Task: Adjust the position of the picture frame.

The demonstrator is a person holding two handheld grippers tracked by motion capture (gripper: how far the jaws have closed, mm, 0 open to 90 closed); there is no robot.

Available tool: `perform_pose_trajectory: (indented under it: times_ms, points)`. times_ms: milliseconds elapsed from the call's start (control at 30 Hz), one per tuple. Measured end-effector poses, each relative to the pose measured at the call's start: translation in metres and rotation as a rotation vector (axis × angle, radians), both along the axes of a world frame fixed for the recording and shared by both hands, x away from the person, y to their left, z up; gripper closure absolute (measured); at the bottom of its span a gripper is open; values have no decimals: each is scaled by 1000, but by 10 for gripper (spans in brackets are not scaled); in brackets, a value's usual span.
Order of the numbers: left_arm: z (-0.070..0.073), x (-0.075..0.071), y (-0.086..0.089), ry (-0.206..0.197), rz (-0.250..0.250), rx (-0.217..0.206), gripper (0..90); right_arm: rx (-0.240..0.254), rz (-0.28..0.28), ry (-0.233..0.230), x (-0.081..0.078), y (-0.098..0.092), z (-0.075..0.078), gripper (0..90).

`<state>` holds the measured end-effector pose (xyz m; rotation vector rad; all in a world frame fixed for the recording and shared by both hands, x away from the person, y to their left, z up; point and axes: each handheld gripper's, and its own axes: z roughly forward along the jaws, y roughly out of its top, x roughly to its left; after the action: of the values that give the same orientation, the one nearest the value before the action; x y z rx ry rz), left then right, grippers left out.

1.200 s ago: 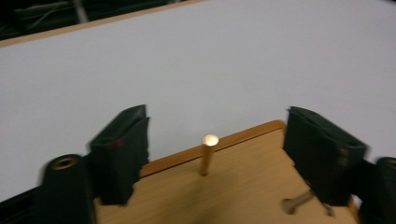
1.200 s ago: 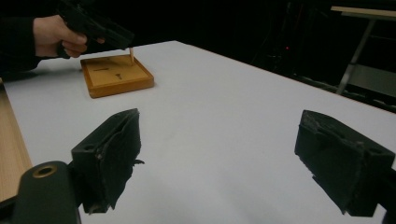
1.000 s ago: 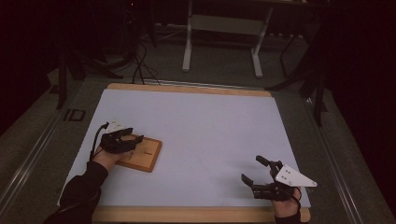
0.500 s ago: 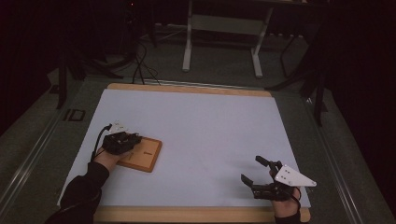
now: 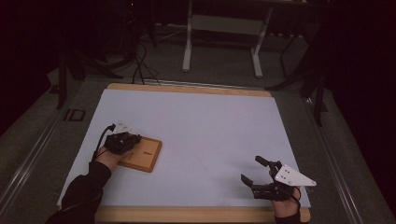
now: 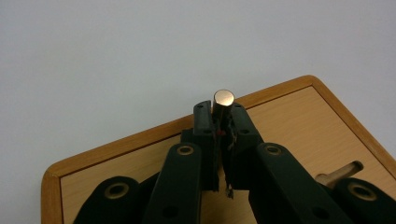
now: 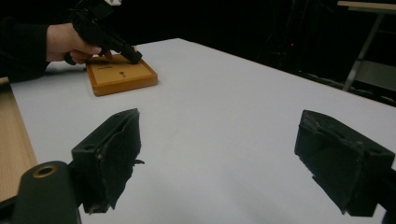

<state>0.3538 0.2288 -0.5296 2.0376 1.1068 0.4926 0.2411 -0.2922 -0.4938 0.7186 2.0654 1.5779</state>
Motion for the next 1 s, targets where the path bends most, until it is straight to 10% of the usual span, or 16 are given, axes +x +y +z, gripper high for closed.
perform_pose_trajectory:
  times_ms: [1000]
  points:
    - [25, -29, 7, -90, -135, -8, 858, 20, -3, 15, 2, -2, -1, 142]
